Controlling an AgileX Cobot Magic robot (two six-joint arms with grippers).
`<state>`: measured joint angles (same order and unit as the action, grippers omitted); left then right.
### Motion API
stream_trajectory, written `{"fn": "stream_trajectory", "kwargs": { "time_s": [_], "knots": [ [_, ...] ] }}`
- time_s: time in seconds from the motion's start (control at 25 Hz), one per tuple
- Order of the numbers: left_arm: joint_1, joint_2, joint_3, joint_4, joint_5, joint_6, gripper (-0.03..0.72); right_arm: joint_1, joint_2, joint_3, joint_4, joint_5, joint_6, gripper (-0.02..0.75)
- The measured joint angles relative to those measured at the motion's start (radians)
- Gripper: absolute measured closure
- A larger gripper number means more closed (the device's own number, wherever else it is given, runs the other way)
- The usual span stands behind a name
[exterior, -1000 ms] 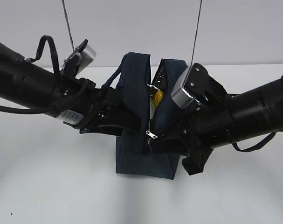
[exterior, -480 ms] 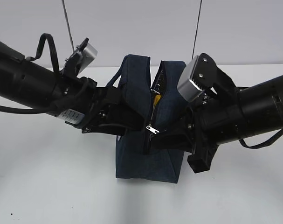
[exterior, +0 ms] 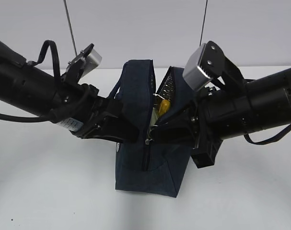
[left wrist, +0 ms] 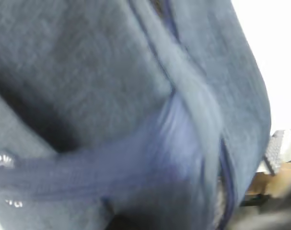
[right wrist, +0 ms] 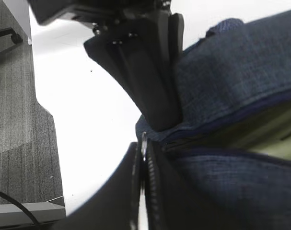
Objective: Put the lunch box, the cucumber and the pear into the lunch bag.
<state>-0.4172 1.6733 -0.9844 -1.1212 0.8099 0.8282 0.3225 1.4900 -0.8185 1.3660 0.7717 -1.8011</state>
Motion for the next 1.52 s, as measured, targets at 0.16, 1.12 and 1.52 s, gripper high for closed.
{"fn": "stream_trajectory", "kwargs": {
  "time_s": [0.16,1.12,1.52],
  "knots": [
    [-0.004,0.0,0.0,-0.002,-0.009,0.0,0.535,0.0,-0.002,-0.001,0.0,0.0,0.002,0.732],
    [-0.046,0.0,0.0,0.03,-0.02,0.019,0.545,0.0,-0.002,-0.066,0.039,-0.07,0.004,0.732],
    [-0.053,-0.001,0.0,0.051,-0.024,0.02,0.697,0.0,0.006,-0.103,0.05,-0.147,0.007,0.732]
  ]
}}
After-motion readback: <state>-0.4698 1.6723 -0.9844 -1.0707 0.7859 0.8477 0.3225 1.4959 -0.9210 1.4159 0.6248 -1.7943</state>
